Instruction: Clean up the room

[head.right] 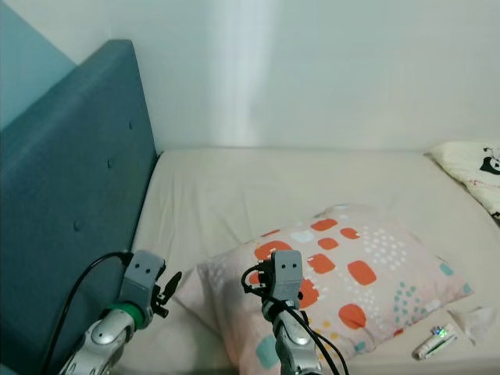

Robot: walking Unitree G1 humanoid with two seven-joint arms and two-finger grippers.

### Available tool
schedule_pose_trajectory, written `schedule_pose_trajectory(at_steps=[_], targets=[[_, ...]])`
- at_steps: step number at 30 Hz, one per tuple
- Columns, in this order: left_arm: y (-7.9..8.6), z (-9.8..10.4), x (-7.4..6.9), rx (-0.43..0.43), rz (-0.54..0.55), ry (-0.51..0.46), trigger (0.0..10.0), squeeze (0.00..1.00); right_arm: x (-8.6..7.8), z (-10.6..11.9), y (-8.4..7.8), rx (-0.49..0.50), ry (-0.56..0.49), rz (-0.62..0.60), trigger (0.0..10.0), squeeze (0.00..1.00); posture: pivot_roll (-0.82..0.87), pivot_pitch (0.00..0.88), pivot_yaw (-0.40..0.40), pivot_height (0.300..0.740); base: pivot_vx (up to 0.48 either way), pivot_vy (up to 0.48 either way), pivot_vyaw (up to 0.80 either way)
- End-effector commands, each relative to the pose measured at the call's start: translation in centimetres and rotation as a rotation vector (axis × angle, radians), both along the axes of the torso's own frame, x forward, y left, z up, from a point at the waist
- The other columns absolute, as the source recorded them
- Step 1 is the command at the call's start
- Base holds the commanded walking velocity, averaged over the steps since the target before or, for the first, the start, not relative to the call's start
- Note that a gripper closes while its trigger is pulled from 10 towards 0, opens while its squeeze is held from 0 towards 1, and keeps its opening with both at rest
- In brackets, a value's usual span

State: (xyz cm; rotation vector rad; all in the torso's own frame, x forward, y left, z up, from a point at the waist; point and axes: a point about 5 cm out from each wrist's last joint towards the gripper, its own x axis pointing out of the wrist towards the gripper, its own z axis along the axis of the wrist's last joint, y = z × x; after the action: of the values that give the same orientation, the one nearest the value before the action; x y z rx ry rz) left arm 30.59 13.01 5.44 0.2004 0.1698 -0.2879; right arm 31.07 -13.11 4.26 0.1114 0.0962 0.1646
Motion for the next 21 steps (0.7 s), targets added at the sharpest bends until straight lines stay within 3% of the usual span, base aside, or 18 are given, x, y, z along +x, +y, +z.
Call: schedule_pose_trajectory(at_steps=[1,8,21], targets=[[-0.15,-0.91,-0.54,0.009,-0.011,0.036,10.0,0.0,-0.36,-0.56,-0.14,0.004,0.024,-0.009,10.0,0.0,-0.08,0.0,0.044,0.61,0.0,0.0,0.0],[-0.26,-0.94,-0.54,0.01,-0.016,0.036,10.0,0.0,-0.37,-0.56,-0.18,0.005,0.023,-0.012,10.0,0.0,-0.08,0.0,0.046,0.571,0.0,0.0,0.0],[-0.31,-0.97,-0.49,0.019,-0.017,0.043,10.0,0.0,-0.54,-0.76,-0.2,0.013,0.031,-0.021,10.0,0.0,-0.09,0.008,0.056,0.571,0.0,0.0,0.0]])
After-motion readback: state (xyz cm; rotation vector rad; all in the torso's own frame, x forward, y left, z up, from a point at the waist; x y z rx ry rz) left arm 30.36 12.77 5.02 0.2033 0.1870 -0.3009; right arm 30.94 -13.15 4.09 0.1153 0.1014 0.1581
